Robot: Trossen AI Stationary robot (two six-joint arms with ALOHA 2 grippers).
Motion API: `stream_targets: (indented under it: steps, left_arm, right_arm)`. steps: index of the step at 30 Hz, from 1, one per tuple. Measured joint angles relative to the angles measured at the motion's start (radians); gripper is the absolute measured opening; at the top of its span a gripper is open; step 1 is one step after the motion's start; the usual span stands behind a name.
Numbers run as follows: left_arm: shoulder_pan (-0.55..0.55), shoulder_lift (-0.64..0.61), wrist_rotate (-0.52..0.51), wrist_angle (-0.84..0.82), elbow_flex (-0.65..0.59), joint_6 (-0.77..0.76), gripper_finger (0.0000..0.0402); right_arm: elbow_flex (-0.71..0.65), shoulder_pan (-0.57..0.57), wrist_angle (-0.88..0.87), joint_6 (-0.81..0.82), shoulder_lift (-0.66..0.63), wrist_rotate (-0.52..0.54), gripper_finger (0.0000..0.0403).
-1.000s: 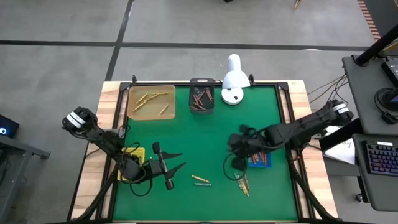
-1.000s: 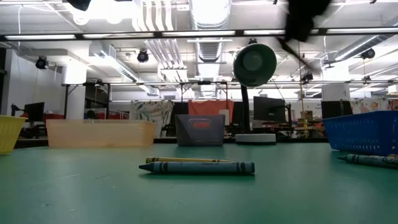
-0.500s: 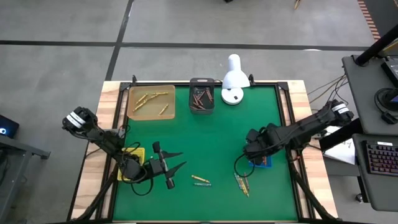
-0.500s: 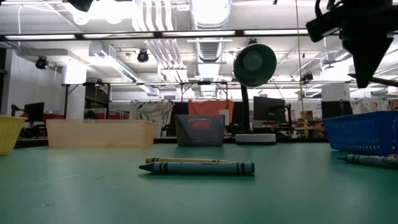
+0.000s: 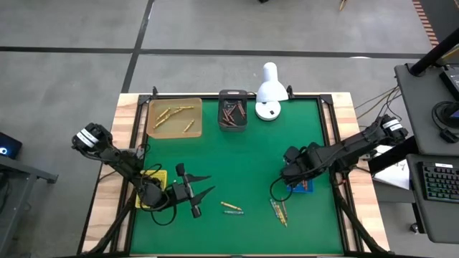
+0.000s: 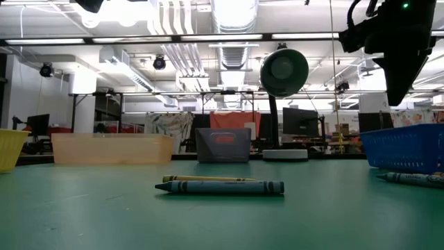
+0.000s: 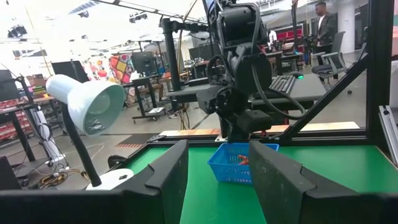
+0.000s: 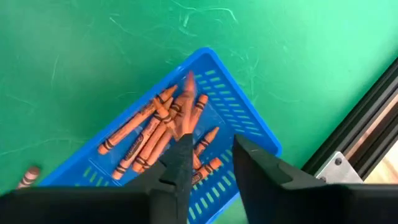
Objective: Sort crayons
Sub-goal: Put the orange crayon into the blue bin, then put the green crayon into the orange bin
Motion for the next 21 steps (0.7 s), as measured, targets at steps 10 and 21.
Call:
stream_targets:
  steps: [10, 21]
  left_arm:
    - [0.000, 0.000, 0.000, -0.007, 0.000, -0.040, 0.0151]
    - [0.008, 0.000, 0.040, -0.115, 0.000, -0.205, 0.0151]
  right_arm:
    - [0.048, 0.006, 0.009, -0.002, 0.000, 0.009, 0.0120]
    - [0.105, 0.154, 0.319, -0.190, -0.001, 0.343, 0.0114]
